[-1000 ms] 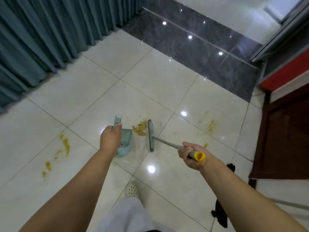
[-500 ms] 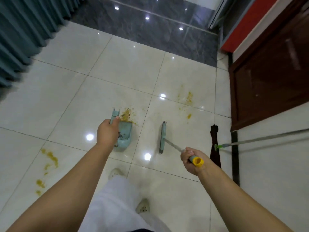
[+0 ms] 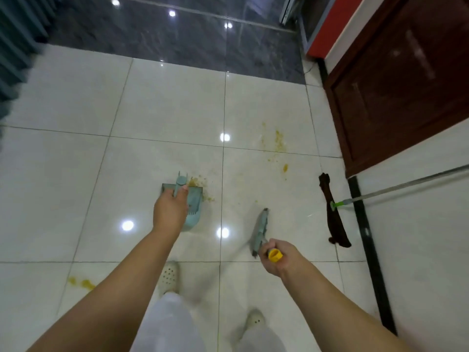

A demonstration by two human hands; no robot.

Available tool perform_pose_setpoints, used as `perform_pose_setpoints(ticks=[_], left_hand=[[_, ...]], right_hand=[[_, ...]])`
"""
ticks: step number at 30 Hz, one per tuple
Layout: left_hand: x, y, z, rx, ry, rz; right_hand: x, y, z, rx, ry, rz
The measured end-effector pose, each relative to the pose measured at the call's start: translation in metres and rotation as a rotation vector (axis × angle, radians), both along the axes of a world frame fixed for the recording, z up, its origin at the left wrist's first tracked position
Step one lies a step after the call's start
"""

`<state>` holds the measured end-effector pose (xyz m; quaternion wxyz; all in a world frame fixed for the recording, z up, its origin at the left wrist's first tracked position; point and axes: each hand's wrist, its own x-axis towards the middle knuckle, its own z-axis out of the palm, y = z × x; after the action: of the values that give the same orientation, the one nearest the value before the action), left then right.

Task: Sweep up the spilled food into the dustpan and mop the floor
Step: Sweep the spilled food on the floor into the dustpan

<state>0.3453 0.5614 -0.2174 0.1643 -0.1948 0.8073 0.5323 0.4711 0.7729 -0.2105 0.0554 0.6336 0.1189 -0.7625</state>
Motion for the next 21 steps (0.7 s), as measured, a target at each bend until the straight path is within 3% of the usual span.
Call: perform_pose_setpoints(ticks=[9,21], left_hand=[[-0.094,-0.067,0.001,0.032,0.006,-0.068],[-0.133,-0.053,0.01,-0.043,0.072,-0.177]], right_hand=[[-0.11,-0.142,-0.013,-0.23,0.08,-0.098],[-0.113,-0.12,0.006,-0.185,0.156,-0.212]])
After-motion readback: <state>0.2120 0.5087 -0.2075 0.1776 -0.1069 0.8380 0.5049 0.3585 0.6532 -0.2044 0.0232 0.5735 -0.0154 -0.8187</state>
